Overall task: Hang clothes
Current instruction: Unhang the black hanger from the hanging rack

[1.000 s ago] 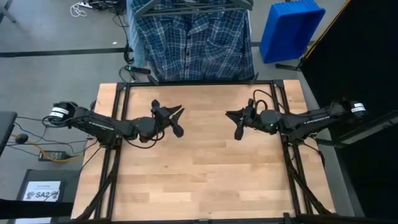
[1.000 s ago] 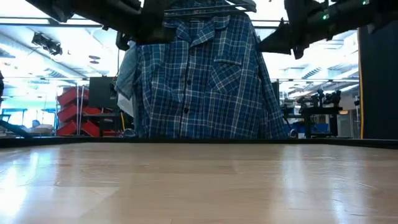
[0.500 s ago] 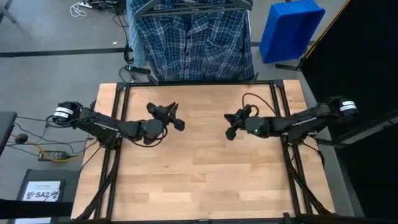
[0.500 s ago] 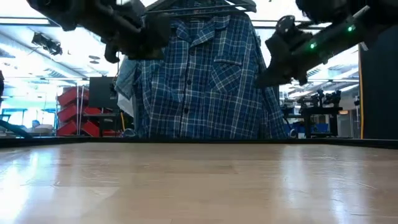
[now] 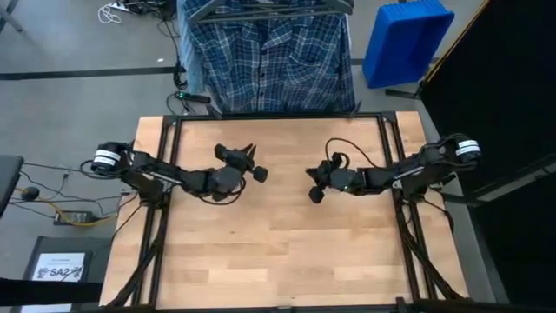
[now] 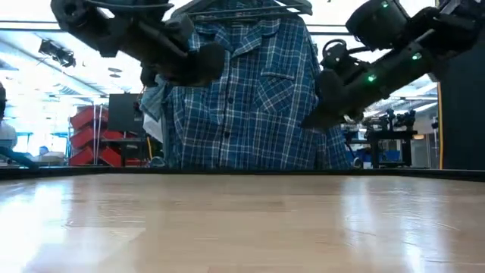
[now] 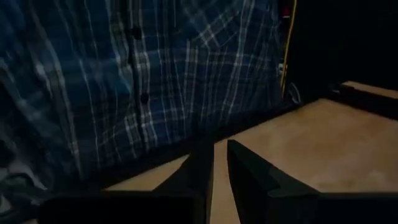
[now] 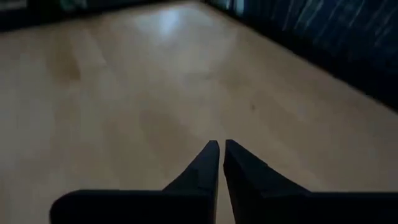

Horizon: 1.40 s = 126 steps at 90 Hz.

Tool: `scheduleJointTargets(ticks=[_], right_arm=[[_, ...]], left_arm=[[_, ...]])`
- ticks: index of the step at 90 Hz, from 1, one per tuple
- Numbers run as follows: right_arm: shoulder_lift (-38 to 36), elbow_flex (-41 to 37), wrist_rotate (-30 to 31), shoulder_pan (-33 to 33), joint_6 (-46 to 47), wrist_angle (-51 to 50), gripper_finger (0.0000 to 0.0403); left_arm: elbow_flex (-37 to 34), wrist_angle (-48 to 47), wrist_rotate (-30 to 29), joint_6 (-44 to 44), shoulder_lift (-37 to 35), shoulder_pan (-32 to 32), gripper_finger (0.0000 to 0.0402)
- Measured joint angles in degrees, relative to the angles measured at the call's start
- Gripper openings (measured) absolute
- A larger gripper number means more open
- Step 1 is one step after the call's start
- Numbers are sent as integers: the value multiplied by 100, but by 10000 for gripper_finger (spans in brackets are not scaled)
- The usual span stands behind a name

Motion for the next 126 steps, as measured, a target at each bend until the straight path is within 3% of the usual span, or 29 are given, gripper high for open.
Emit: scheduleJointTargets(ticks=[19,57,71,81,98,126], right_arm=[[-74,0,7,-262,-1024,860,16],[-83,13,7,-833,-3763,3132,41],[-85,15,5,-1167,-4298,4003,46],[-87,17,121,-1448,-4262,3852,43],[-85,17,151,-1694,-4137,3017,30],[-85,15,151,-1676,-4128,2787,26]], left_arm=[[417,487,-5,1431,2,273,26],[1420,638,-2,2590,4,1187,26],[1726,638,130,3113,0,1440,26],[1905,617,448,3536,0,1616,26],[1969,605,1244,3498,5,1851,29],[1969,660,1382,3480,144,1999,31]])
